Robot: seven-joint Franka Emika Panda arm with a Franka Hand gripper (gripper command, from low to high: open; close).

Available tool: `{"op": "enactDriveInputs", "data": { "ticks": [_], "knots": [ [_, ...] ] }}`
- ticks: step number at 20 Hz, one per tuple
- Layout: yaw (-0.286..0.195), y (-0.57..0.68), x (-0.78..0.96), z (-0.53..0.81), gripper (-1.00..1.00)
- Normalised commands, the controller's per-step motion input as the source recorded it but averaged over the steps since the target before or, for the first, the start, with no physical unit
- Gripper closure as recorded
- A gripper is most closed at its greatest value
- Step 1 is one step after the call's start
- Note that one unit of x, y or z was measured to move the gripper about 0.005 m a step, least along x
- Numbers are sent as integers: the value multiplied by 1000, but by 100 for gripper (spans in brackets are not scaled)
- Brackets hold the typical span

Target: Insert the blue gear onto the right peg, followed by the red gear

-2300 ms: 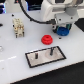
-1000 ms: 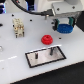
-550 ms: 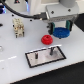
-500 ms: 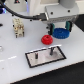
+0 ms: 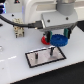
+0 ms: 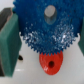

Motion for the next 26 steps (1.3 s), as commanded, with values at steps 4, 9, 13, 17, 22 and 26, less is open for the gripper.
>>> {"op": "enactDriveInputs", "data": {
  "ticks": [4,9,13,17,22,26],
  "knots": [
    [0,-216,389,-7,100],
    [0,-155,286,-44,100],
    [0,-133,182,-31,100],
    [0,-106,207,-17,100],
    [0,-47,107,185,100],
    [0,-98,176,184,100]
  ]
}}
